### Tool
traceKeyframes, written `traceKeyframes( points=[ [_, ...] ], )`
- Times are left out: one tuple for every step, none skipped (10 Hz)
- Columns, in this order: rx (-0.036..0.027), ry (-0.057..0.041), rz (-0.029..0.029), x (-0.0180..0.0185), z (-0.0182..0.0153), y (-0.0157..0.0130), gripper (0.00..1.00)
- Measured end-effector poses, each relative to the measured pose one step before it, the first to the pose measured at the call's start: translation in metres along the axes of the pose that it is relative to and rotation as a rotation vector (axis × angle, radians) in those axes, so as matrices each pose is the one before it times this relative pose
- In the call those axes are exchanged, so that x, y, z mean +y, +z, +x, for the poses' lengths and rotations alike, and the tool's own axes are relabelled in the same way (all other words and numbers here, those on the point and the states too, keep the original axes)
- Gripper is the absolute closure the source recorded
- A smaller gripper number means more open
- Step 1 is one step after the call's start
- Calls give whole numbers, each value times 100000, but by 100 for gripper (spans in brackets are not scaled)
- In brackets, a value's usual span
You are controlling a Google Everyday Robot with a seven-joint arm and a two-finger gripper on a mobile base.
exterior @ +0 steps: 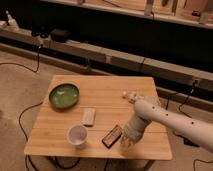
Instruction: Push the eraser across the table
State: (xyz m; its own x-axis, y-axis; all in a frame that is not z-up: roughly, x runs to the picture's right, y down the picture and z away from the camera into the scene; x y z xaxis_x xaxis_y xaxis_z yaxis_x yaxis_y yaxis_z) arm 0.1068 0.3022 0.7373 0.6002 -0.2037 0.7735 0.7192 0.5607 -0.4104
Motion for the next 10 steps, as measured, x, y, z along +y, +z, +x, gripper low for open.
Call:
traceKeyframes(
  points=[
    [1416, 1539, 267, 134, 398, 563, 100],
    [665, 586, -418, 135, 184, 433, 100],
    [878, 254, -660, -116, 201, 894, 100],
    [444, -38, -536, -194, 90, 656, 100],
    [334, -185, -79, -454, 89, 407, 100],
    [349, 88, 127, -454, 204, 259, 100],
    [139, 165, 305, -487, 183, 65, 100],
    [549, 336, 717, -626, 417, -43, 100],
    [706, -40, 595, -493, 332, -160, 100],
    [769, 25, 487, -552, 395, -169, 100]
  ],
)
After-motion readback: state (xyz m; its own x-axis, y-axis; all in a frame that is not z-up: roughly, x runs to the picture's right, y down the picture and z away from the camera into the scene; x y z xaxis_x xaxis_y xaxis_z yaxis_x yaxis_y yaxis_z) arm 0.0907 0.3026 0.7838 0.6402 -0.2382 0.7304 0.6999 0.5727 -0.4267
